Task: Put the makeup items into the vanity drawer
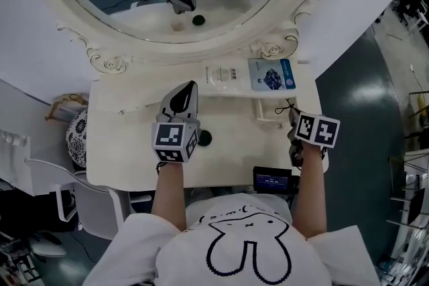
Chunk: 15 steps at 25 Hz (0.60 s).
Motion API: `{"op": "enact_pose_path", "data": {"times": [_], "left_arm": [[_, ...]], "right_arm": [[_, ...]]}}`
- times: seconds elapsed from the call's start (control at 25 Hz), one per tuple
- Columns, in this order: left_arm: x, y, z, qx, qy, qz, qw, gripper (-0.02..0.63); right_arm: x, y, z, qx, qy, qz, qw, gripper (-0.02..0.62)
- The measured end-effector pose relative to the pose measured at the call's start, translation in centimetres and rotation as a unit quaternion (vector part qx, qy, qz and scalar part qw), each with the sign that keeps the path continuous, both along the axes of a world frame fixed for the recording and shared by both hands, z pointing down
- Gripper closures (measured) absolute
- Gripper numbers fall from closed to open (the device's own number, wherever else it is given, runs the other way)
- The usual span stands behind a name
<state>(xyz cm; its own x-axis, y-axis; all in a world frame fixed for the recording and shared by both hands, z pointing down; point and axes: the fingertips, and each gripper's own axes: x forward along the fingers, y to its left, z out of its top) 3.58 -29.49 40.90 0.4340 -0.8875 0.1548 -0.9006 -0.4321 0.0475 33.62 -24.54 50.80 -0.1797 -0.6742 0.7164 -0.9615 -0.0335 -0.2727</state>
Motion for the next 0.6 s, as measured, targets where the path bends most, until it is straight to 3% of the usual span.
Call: {"op": "enact_pose_path", "data": {"times": [0.24,0.6], "left_arm": [[0.1,-1.0,0.6,-0.006,-0.003,-0.014,0.9999,0.584],[0.4,-1.3,1.4,-0.016,-0.011,-0.018,0.9996,0.584]], "right_arm": [[0.6,-1.4,1.7,0.002,0.011,-0.016,1.0,0.566],[1.7,-1.9,2.8,0.042,0.087,-0.041,0.994,0.526]]}}
